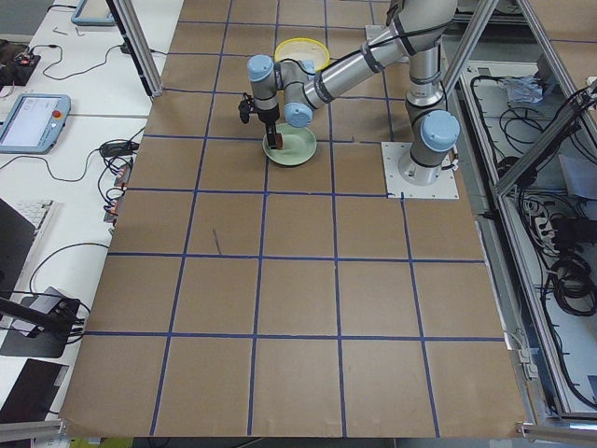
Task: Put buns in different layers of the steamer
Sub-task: 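Lower the left gripper and grasp the brown bun in the green bowl, then carry the brown bun onto the top steamer tier with the left gripper and release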
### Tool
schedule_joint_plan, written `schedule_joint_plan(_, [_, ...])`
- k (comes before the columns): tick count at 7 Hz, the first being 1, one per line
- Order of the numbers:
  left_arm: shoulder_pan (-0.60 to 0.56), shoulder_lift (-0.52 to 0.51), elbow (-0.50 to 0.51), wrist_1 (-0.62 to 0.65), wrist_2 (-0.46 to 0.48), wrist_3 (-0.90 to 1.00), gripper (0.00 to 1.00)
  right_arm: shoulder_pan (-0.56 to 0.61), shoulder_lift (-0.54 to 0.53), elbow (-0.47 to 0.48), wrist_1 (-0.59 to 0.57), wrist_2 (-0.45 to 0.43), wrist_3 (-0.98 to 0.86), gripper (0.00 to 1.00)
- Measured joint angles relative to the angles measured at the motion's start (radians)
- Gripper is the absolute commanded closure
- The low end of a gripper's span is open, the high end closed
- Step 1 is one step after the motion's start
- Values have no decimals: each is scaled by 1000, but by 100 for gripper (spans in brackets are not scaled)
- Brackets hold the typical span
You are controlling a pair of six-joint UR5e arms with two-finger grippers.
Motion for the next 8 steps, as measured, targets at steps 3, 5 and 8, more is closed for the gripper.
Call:
schedule_joint_plan(3, [0,0,-1,4,-5,-1,90,0,0,0,0,-1,-9,2])
schedule_joint_plan(5, [-1,17,19,5,-2,-3,90,0,0,0,0,-1,-10,2])
schedule_joint_plan(8, [-44,104,86,-77,-41,-116,90,0,0,0,0,0,-10,2])
